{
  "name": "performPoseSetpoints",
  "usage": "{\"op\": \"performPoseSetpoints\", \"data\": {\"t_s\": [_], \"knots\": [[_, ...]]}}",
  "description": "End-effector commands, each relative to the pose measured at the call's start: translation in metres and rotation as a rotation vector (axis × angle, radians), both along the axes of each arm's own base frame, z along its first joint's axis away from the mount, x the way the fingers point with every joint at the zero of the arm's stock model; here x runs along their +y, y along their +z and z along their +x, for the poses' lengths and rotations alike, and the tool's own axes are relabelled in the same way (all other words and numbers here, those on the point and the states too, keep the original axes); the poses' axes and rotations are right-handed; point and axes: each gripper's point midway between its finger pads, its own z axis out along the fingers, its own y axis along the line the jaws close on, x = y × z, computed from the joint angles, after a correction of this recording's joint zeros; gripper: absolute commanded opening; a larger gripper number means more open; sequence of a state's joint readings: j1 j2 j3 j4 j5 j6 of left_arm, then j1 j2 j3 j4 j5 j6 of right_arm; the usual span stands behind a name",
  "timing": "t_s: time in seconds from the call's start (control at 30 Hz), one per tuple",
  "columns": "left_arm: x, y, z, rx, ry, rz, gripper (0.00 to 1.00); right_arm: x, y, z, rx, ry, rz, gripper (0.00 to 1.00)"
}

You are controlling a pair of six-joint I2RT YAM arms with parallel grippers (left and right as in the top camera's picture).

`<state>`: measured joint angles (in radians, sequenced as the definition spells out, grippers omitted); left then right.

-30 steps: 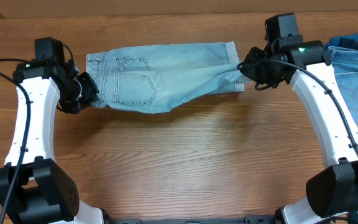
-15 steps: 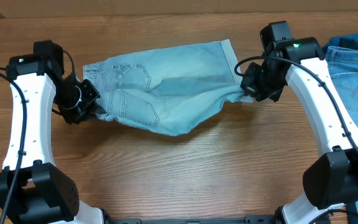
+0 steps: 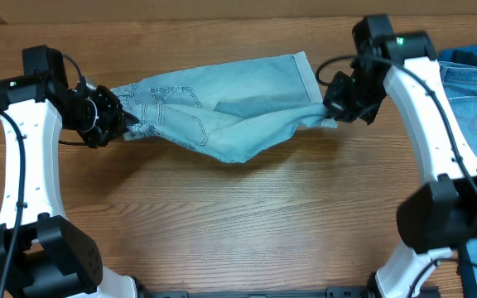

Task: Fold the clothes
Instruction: 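Lower the folded half onto the top half and release both grippers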

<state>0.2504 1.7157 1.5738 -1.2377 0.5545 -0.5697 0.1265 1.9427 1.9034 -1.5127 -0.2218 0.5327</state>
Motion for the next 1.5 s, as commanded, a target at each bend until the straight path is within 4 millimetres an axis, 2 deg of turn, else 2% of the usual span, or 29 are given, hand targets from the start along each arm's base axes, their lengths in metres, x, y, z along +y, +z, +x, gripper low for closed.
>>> {"op": "performPoseSetpoints", "data": {"t_s": [0.0, 0.1, 0.23, 0.43, 0.63, 0.8, 0.93, 0.97, 1.0, 1.03, 1.07, 1.1, 1.13, 1.2, 1.27, 1.33, 1.47], "knots": [[0.004, 0.014, 0.007, -0.042, 0.036, 0.003, 0.04, 0.002, 0.004, 0.019, 0.029, 0.043, -0.001, 0.04], [0.020, 0.006, 0.005, -0.017, 0.062, 0.099, 0.04, 0.005, -0.011, 0.029, 0.078, 0.046, 0.008, 0.04], [0.039, 0.000, 0.006, 0.002, 0.111, 0.195, 0.04, 0.008, -0.021, 0.034, 0.088, 0.046, 0.020, 0.04], [0.045, -0.005, 0.017, -0.017, 0.132, 0.218, 0.04, 0.017, -0.036, 0.055, 0.050, 0.029, 0.065, 0.04], [0.054, -0.033, 0.036, 0.011, 0.148, 0.231, 0.04, 0.021, -0.035, 0.090, -0.082, 0.009, 0.081, 0.04], [0.058, -0.048, 0.047, 0.009, 0.149, 0.234, 0.04, 0.024, -0.034, 0.113, -0.171, 0.006, 0.090, 0.04], [0.066, -0.053, 0.052, 0.005, 0.160, 0.272, 0.08, 0.025, -0.053, 0.119, -0.155, 0.006, 0.088, 0.05], [0.070, -0.054, 0.054, 0.001, 0.167, 0.296, 0.13, 0.026, -0.061, 0.124, -0.158, 0.015, 0.087, 0.22], [0.073, -0.053, 0.056, -0.009, 0.169, 0.313, 0.25, 0.028, -0.067, 0.130, -0.174, 0.023, 0.089, 0.36], [0.074, -0.053, 0.058, -0.021, 0.162, 0.318, 0.26, 0.030, -0.071, 0.136, -0.194, 0.038, 0.092, 0.38], [0.075, -0.051, 0.063, -0.048, 0.145, 0.327, 0.30, 0.034, -0.072, 0.146, -0.240, 0.069, 0.093, 0.53], [0.075, -0.049, 0.066, -0.070, 0.130, 0.337, 0.36, 0.036, -0.071, 0.153, -0.274, 0.086, 0.094, 0.57], [0.076, -0.047, 0.071, -0.102, 0.107, 0.348, 0.46, 0.039, -0.070, 0.161, -0.309, 0.094, 0.097, 0.63], [0.078, -0.043, 0.081, -0.162, 0.061, 0.377, 0.65, 0.045, -0.062, 0.174, -0.385, 0.133, 0.116, 0.85], [0.079, -0.039, 0.088, -0.208, 0.034, 0.400, 0.72, 0.060, -0.050, 0.183, -0.465, 0.226, 0.191, 0.91], [0.080, -0.036, 0.094, -0.244, 0.016, 0.409, 0.75, 0.067, -0.045, 0.185, -0.505, 0.281, 0.224, 0.91], [0.080, -0.032, 0.101, -0.283, -0.004, 0.427, 0.76, 0.067, -0.042, 0.189, -0.526, 0.287, 0.232, 0.92]]}}
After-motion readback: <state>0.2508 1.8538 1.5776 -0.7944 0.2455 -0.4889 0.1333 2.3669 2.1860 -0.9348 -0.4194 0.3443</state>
